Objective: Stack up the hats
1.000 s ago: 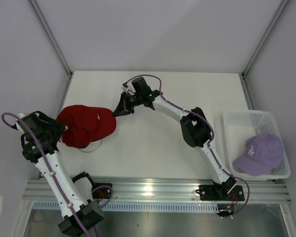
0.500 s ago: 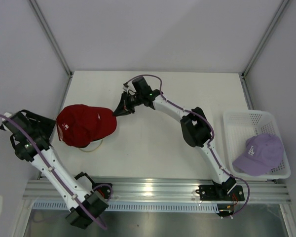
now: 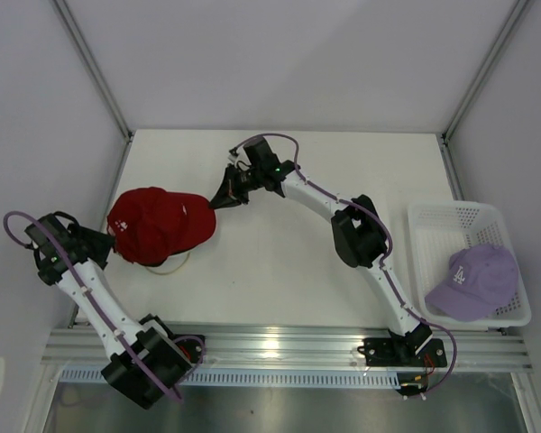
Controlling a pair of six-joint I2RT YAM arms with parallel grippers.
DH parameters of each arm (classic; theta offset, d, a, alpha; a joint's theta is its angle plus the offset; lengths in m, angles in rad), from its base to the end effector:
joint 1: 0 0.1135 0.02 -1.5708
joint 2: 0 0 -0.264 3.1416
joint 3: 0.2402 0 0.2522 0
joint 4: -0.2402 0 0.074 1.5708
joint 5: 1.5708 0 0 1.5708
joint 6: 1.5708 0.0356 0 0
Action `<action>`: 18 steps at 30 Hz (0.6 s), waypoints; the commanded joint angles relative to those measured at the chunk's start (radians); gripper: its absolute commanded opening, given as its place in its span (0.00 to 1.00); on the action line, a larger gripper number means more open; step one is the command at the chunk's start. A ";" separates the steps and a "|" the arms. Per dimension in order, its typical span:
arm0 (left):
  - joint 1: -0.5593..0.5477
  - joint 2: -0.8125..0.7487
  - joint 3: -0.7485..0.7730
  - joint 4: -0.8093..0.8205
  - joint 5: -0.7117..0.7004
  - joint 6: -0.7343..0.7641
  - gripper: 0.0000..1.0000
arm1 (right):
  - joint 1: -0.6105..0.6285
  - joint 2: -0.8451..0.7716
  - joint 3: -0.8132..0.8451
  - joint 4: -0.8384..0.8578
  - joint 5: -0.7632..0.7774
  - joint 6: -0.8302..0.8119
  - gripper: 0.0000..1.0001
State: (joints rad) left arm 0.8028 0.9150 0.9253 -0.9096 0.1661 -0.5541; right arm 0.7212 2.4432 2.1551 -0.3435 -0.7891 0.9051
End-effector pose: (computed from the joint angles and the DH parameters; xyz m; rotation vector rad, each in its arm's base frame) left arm 0.1232 0.1191 0.2998 -1.4848 1.9556 -0.0965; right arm 0.3994 0.3848 0.2127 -0.2995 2.5637 1.6536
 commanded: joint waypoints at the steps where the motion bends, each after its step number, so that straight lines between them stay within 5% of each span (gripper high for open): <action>1: 0.019 0.004 -0.006 0.038 -0.074 -0.012 0.58 | -0.022 -0.004 -0.017 -0.086 0.114 -0.006 0.00; 6: 0.059 0.028 -0.040 0.031 -0.215 -0.050 0.55 | -0.019 0.000 -0.006 -0.081 0.111 -0.006 0.00; 18: 0.073 0.139 -0.177 0.135 -0.203 -0.053 0.52 | -0.014 0.023 0.008 -0.109 0.140 -0.026 0.00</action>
State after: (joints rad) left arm 0.8333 1.0138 0.8047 -0.7410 0.1390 -0.6285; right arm 0.7307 2.4432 2.1555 -0.3382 -0.7792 0.9058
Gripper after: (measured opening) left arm 0.533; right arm 0.036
